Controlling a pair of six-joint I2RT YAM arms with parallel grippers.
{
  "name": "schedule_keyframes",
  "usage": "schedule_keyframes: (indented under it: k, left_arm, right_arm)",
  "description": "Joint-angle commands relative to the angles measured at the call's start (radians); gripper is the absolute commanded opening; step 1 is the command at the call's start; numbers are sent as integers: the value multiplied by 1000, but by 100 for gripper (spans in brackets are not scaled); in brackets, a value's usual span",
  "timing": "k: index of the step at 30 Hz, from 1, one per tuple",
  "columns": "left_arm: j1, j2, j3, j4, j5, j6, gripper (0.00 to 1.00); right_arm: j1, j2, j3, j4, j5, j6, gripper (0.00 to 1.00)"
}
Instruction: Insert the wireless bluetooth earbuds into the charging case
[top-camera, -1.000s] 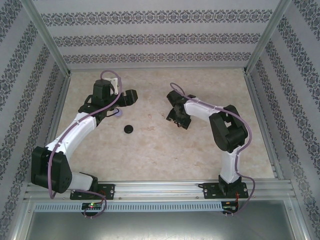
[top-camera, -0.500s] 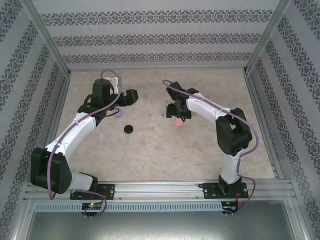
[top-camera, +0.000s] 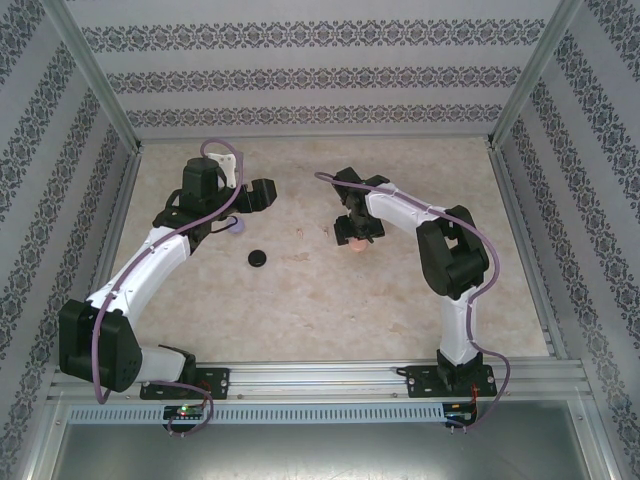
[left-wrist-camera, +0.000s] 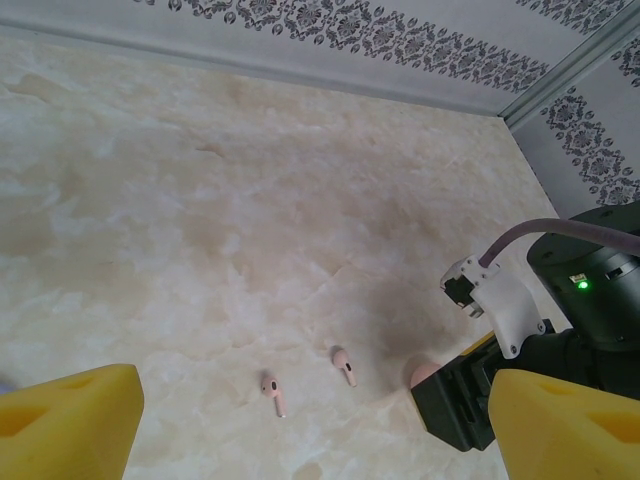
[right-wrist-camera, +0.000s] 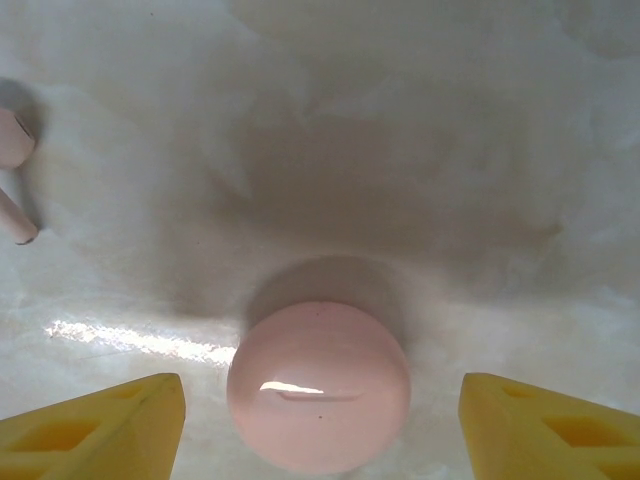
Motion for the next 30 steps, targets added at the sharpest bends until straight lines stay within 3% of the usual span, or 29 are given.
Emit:
schedule_keyframes:
  k: [1, 18, 30]
  left_arm:
    - [1, -25, 31, 6, 15, 22, 89]
    - [-1, -27, 13, 17, 16, 23, 89]
    - [-2, -31, -65, 109, 47, -12, 89]
  right_arm:
    - [-10, 27, -19, -3, -13, 8, 71]
    - [-13, 76, -37, 29, -31, 47, 61]
    - [-13, -42, -137, 94, -90, 134, 37]
